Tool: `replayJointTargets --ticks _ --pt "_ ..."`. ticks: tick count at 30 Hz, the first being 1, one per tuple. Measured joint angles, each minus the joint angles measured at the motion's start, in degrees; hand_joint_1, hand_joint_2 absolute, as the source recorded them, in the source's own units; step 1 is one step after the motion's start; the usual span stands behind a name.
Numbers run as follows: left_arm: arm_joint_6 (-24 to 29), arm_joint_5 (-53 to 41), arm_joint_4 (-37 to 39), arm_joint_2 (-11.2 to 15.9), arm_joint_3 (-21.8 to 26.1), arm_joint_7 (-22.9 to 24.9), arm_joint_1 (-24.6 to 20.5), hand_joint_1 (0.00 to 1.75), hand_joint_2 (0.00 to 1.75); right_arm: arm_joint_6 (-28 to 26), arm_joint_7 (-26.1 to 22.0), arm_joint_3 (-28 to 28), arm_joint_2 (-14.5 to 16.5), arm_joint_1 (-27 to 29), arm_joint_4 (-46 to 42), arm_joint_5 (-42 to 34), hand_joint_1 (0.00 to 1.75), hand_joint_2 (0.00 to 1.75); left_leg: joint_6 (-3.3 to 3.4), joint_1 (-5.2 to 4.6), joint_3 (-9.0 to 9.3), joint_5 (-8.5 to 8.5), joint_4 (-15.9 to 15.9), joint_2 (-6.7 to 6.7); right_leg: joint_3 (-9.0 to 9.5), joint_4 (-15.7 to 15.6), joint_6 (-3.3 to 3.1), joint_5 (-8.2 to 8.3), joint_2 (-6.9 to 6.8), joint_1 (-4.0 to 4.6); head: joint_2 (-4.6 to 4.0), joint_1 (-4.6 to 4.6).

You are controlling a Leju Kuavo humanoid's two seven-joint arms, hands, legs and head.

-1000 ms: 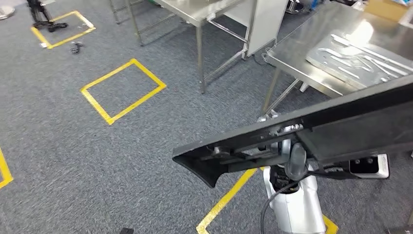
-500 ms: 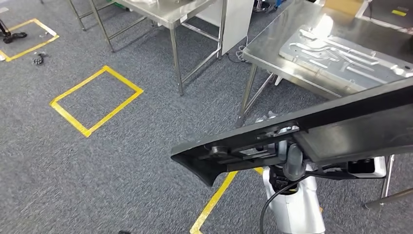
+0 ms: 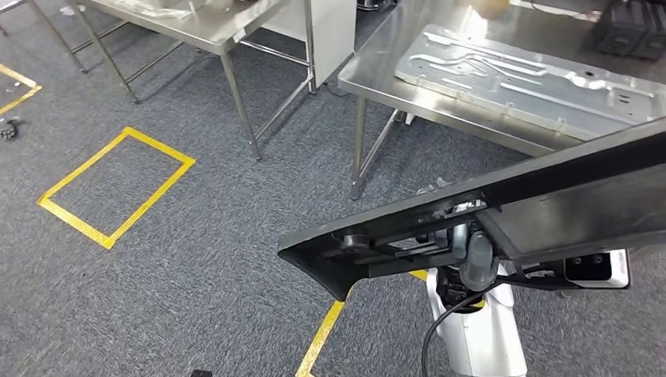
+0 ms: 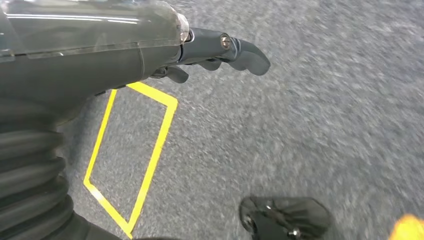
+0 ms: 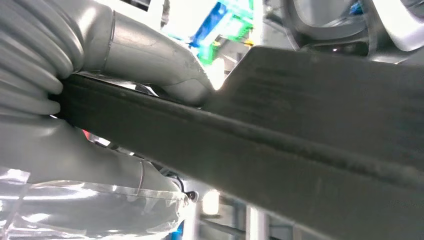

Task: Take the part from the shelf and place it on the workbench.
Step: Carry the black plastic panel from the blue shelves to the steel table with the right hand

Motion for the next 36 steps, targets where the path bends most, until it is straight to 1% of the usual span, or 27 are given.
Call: replayJointTargets --ticks 2,3,4,5,6,8,10,12,13,14,16,17,18,19,20,21,23,24,25,27,28,29,31,33,34,35,36 --pt "-0.88 0.40 0.00 -0.01 0.04 -0.03 0.20 0.00 1.75 0.01 -0.25 -0.01 0.03 0.24 -0.02 0.23 1.75 1.75 -0.14 0.02 -3.81 -3.31 7.78 -1.49 -0.03 0.04 -0.31 -0.01 1.13 0.06 0.00 -0.24" --pt "-1.19 0.58 0.00 -0.01 0.07 -0.03 0.30 0.00 1.75 0.02 -0.40 -0.01 0.03 0.41 -0.01 0.40 1.75 1.75 -0.18 0.02 -5.19 -3.80 10.34 -1.71 -0.03 0.12 -0.36 -0.03 1.84 0.12 0.00 -0.27" --pt "-1.41 0.68 0.00 -0.02 0.08 -0.03 0.39 0.00 1.75 0.04 -0.56 -0.01 0.03 0.51 -0.01 0.62 1.75 1.75 -0.15 0.02 -5.59 -3.09 10.72 -1.79 -0.04 0.24 -0.38 -0.07 2.60 0.17 0.00 -0.28" --pt "-1.66 0.76 0.00 -0.02 0.08 -0.03 0.43 0.00 1.75 0.09 -0.68 -0.01 0.03 0.57 -0.02 0.85 1.75 1.75 -0.04 0.02 -4.93 -1.34 8.82 -1.94 -0.03 0.40 -0.35 -0.13 3.39 0.20 -0.01 -0.28" --pt "-1.93 0.73 0.00 0.00 0.09 -0.04 0.44 0.00 1.75 0.18 -0.79 -0.01 0.03 0.58 -0.02 1.04 1.75 1.75 0.16 0.03 -3.45 0.97 5.18 -2.40 -0.03 0.60 -0.26 -0.21 4.14 0.21 -0.01 -0.28" --pt "-2.35 0.66 0.01 0.15 0.09 -0.09 0.45 0.00 1.75 0.33 -0.98 -0.01 0.03 0.57 -0.03 1.24 1.75 1.75 0.59 0.08 -0.49 3.92 -1.91 -4.43 -0.23 1.04 0.13 -0.40 5.39 0.29 -0.01 -0.25" --pt "-2.44 0.62 0.02 0.30 0.09 -0.15 0.27 0.00 1.75 0.40 -1.13 -0.04 0.04 0.60 -0.04 1.29 1.75 1.75 0.90 -0.04 0.57 4.31 -4.49 -5.52 -0.59 1.21 0.75 -0.36 6.29 0.18 0.00 -0.25" --pt "-2.54 0.55 0.02 0.23 0.09 -0.18 -0.01 0.00 1.75 0.56 -1.20 -0.18 0.04 0.68 -0.19 1.31 1.75 1.75 1.40 0.02 0.74 4.63 -4.90 -4.57 -0.81 1.14 1.44 -0.22 6.88 0.05 0.00 -0.29" --pt "-2.61 0.50 0.02 0.19 0.09 -0.18 -0.09 0.00 1.75 0.64 -1.22 -0.26 0.04 0.70 -0.31 1.32 1.75 1.75 1.75 0.15 0.88 4.84 -5.20 -4.04 -1.01 1.55 1.75 -0.53 6.20 0.11 0.00 -0.21" --pt "-2.66 0.45 0.02 0.15 0.09 -0.18 -0.10 0.00 1.75 0.74 -1.25 -0.32 0.03 0.68 -0.42 1.33 1.75 1.75 2.12 0.30 1.02 5.03 -5.54 -3.42 -1.65 2.91 2.06 -1.46 4.94 0.20 0.00 -0.02" --pt "-2.77 0.38 0.02 0.15 0.09 -0.12 0.00 0.00 1.75 0.87 -1.26 -0.36 0.02 0.68 -0.51 1.36 1.75 1.75 2.60 0.32 1.17 5.15 -5.89 -2.22 -4.64 9.10 2.71 -4.84 1.85 0.15 0.00 0.37" --pt "-2.85 0.42 0.02 0.16 0.09 -0.03 0.08 0.00 1.75 0.94 -1.26 -0.37 0.01 0.74 -0.50 1.37 1.75 1.75 2.70 0.28 1.16 5.11 -5.89 -1.56 -6.56 12.90 3.01 -6.47 1.09 -0.02 0.00 0.49" --pt "-2.95 0.53 0.02 0.16 0.09 0.05 0.15 0.00 1.75 0.98 -1.26 -0.38 0.00 0.83 -0.48 1.38 1.75 1.75 2.70 0.27 1.17 5.04 -5.86 -0.92 -8.00 15.72 3.25 -7.30 0.75 -0.19 0.00 0.49" --pt "-3.03 0.63 0.02 0.16 0.09 0.13 0.20 0.00 1.75 1.00 -1.27 -0.39 -0.01 0.90 -0.46 1.39 1.75 1.75 2.66 0.27 1.20 4.95 -5.83 -0.27 -8.47 16.54 3.44 -7.02 0.54 -0.37 0.00 0.50" --pt "-3.12 0.73 0.02 0.16 0.09 0.17 0.22 0.00 1.75 1.02 -1.27 -0.40 -0.02 0.92 -0.45 1.39 1.75 1.75 2.58 0.27 1.29 4.82 -5.78 0.34 -7.80 15.20 3.54 -5.76 0.28 -0.52 0.00 0.50" --pt "-3.18 0.77 0.02 0.15 0.09 0.17 0.20 0.00 1.75 1.02 -1.27 -0.40 -0.02 0.89 -0.45 1.40 1.75 1.75 2.43 0.28 1.45 4.64 -5.72 0.90 -6.01 11.80 3.55 -3.80 -0.29 -0.61 0.00 0.50" --pt "-3.30 0.79 0.02 0.14 0.09 0.17 0.15 0.00 1.75 1.02 -1.27 -0.40 -0.01 0.74 -0.46 1.40 1.75 1.75 1.91 0.09 1.80 4.18 -5.56 1.80 -2.01 4.12 3.18 -0.91 -2.49 -0.38 0.00 0.49" --pt "-3.32 0.80 0.02 0.15 0.09 0.17 0.14 0.00 1.75 1.02 -1.28 -0.40 -0.01 0.66 -0.47 1.40 1.75 1.75 1.57 -0.05 1.96 3.97 -5.50 2.19 -0.85 1.80 2.83 -0.34 -3.19 -0.14 0.00 0.45" --pt "-3.34 0.83 0.02 0.15 0.09 0.17 0.14 0.00 1.75 1.02 -1.28 -0.41 -0.01 0.61 -0.48 1.40 1.75 1.75 1.21 -0.21 2.11 3.80 -5.52 2.62 -0.50 0.92 2.48 -0.39 -3.43 0.12 0.00 0.41" --pt "-3.30 0.85 0.02 0.16 0.09 0.17 0.10 0.00 1.75 1.02 -1.30 -0.44 -0.01 0.56 -0.50 1.40 1.75 1.75 0.55 -0.27 2.41 3.53 -5.65 3.44 -0.56 0.75 1.72 -0.33 -2.20 0.20 0.00 0.36" --pt "-3.26 0.85 0.02 0.17 0.09 0.17 0.04 0.00 1.75 1.02 -1.30 -0.46 -0.01 0.51 -0.52 1.40 1.75 1.75 0.22 -0.16 2.42 3.13 -5.33 2.98 -0.48 0.57 1.37 -0.24 -1.61 0.08 0.00 0.35" --pt "-3.22 0.84 0.02 0.19 0.09 0.17 -0.01 0.00 1.75 1.02 -1.30 -0.48 0.02 0.42 -0.54 1.40 1.75 1.75 -0.02 -0.01 1.97 2.21 -4.10 1.92 -0.38 0.39 0.95 -0.13 -1.08 -0.08 0.00 0.31" --pt "-3.16 0.84 0.02 0.24 0.09 0.17 0.03 0.00 1.75 1.02 -1.28 -0.51 0.10 0.30 -0.52 1.42 1.75 1.75 -0.33 0.22 -0.76 -1.16 1.94 -0.83 -0.25 0.22 0.33 -0.07 -0.04 -0.21 0.00 0.17" --pt "-3.14 0.85 0.02 0.26 0.09 0.16 0.24 0.00 1.75 1.02 -1.27 -0.51 0.16 0.30 -0.41 1.44 1.75 1.75 -0.45 0.25 -4.54 -4.02 9.43 -1.75 -0.25 0.33 0.04 -0.12 1.24 -0.10 0.00 0.08" --pt "-3.14 0.85 0.02 0.26 0.09 0.16 0.32 0.00 1.75 1.02 -1.27 -0.51 0.16 0.31 -0.37 1.44 1.75 1.75 -0.47 0.25 -5.58 -3.99 11.15 -1.85 -0.25 0.42 0.01 -0.16 1.98 -0.04 -0.01 0.07" --pt "-3.14 0.85 0.02 0.29 0.09 0.14 0.36 0.00 1.75 1.02 -1.27 -0.51 0.16 0.31 -0.34 1.44 1.75 1.75 -0.42 0.26 -5.60 -2.79 10.62 -1.90 -0.23 0.55 0.03 -0.21 2.77 -0.03 -0.01 0.07" --pt "-3.14 0.85 0.02 0.33 0.09 0.11 0.38 0.00 1.75 1.02 -1.27 -0.51 0.16 0.31 -0.34 1.44 1.75 1.75 -0.29 0.27 -4.63 -0.69 7.90 -2.09 -0.19 0.70 0.09 -0.30 3.56 -0.03 -0.01 0.06"
